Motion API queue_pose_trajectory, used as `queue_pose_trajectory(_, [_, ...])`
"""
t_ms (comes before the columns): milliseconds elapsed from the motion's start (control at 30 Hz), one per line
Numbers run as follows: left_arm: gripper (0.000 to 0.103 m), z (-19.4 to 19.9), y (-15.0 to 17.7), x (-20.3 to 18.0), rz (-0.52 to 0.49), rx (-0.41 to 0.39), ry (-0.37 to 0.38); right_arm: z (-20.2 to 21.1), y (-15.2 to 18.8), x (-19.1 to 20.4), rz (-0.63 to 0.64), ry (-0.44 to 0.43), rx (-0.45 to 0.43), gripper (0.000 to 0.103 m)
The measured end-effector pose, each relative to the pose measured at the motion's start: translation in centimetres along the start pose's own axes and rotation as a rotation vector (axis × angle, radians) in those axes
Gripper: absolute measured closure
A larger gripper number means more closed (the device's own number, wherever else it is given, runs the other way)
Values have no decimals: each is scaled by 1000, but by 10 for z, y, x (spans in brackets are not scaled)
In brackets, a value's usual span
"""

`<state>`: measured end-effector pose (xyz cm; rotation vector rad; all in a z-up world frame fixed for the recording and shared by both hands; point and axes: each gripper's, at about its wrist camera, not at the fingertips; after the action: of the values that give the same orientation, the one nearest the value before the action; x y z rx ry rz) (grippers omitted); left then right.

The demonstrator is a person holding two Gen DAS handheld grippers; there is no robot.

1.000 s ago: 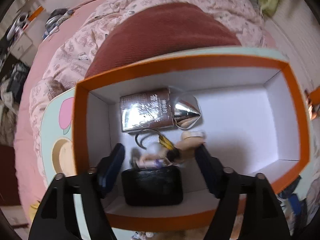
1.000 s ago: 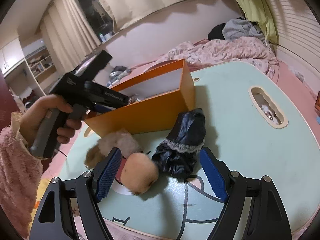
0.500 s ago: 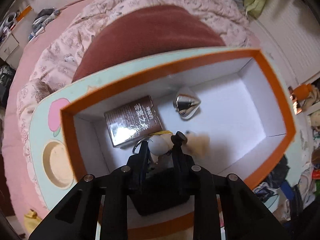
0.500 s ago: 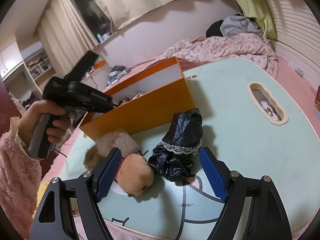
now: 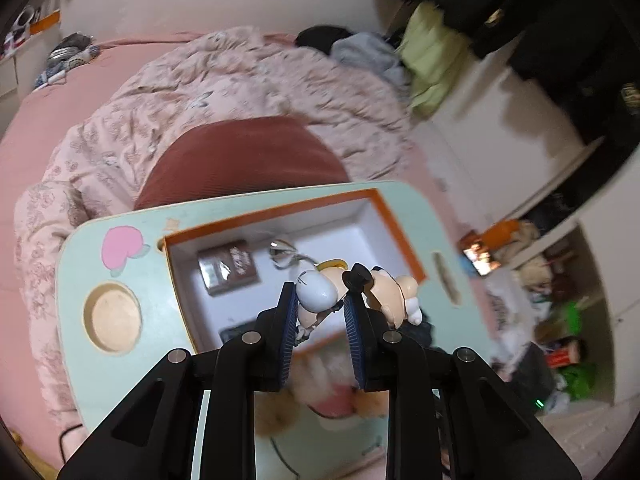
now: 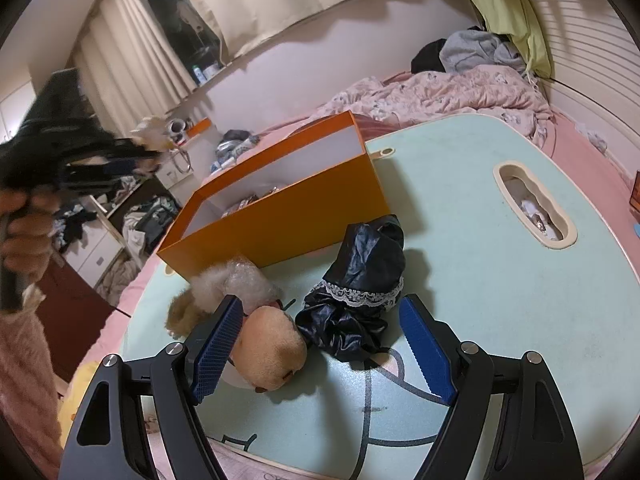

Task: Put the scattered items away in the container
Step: 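Grasp the small cream figurine in the box with the left gripper, place on table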

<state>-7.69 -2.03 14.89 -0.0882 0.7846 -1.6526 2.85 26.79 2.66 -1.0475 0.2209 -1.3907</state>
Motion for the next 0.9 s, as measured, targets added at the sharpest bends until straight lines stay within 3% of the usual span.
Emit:
queue_pose_trajectory(233, [78, 3, 53, 6, 33, -6, 82, 1, 0, -1, 2, 4, 6, 22])
queue_pose_trajectory(333, [78, -17, 82, 3, -5, 36, -15, 0, 0, -1, 5, 8, 3, 22])
queue_pose_trajectory(533, [78, -57, 127, 0, -24, 97, 13, 0, -2, -1, 8, 15, -2, 22])
queue_pose_trajectory(667, [78, -75, 145, -14, -132, 74, -110, 1, -2, -1, 10, 16, -3, 22])
queue_pose_trajectory(833, [65, -71, 157, -22, -181, -17, -109, 2, -3, -2, 13, 19, -4, 22])
queue_pose_trajectory(900, [48, -63, 163, -25, -192, -72, -100, 3, -4, -1, 19, 21, -7, 22])
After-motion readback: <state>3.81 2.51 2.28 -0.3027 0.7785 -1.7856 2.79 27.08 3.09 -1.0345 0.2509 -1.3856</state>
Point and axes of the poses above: each gripper's, at about its wrist camera, not at the fingertips, and z roughly against the way its jaws point, x to its left, y to its underside, and after that the axes turned 1 degree about -z, right-handed
